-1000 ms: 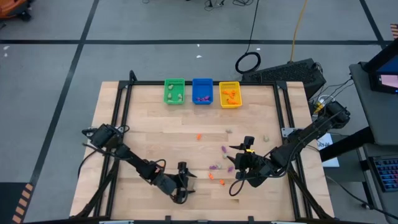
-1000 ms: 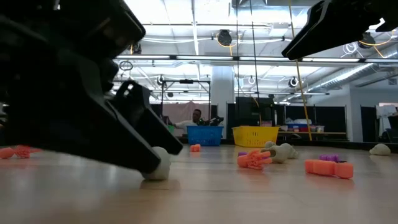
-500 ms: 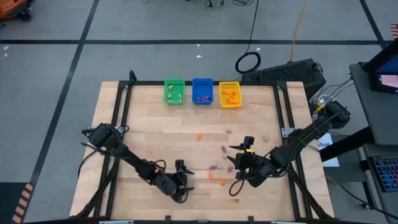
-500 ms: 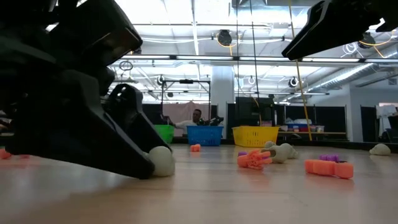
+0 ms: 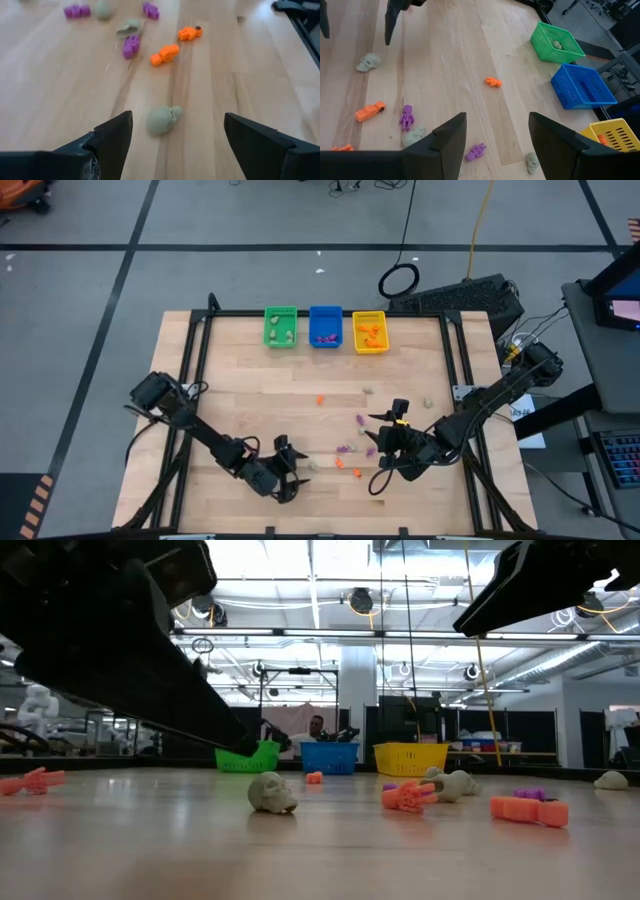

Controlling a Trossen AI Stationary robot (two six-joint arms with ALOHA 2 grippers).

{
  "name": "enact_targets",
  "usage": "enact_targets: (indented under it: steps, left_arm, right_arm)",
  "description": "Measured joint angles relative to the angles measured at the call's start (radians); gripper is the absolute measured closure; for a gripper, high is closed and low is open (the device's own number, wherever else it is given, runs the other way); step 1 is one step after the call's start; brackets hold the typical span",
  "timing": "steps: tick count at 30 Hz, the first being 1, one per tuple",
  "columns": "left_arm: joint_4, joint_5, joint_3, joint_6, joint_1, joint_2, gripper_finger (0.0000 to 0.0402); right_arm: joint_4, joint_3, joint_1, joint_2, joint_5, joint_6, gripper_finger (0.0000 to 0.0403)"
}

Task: Sort Halloween decoration
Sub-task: Put the gray skull toy into the green bin

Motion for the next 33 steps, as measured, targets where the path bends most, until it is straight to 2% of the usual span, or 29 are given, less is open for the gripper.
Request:
enact_targets:
  steps: [6,15,24,30,33]
  left_arm:
    - [0.011,-0.001,0.000,-0.073,-0.026,0.002,0.0089]
    - [0.025,-0.058,-0.006,0.163,-0.041,0.002,0.0089]
    - [0.041,0.019,-0.020,0.269,-0.024,0.002,0.0089]
    - [0.219,0.048,-0.099,0.319,0.013,0.003,0.0089]
    - [0.240,0.097,-0.118,0.361,0.046,0.003,0.0089]
  right_arm:
    - [0.000,0.000,0.000,0.000,0.000,-0.001,0.0202]
    - [0.000,0.000,0.000,0.000,0.001,-0.004,0.0202]
    - [-0.001,0.000,0.000,0.000,0.001,-0.008,0.0202]
    - [-0.007,0.000,0.001,0.000,0.001,-0.006,0.0202]
    - [-0.007,0.000,0.001,0.000,0.001,-0.005,0.0202]
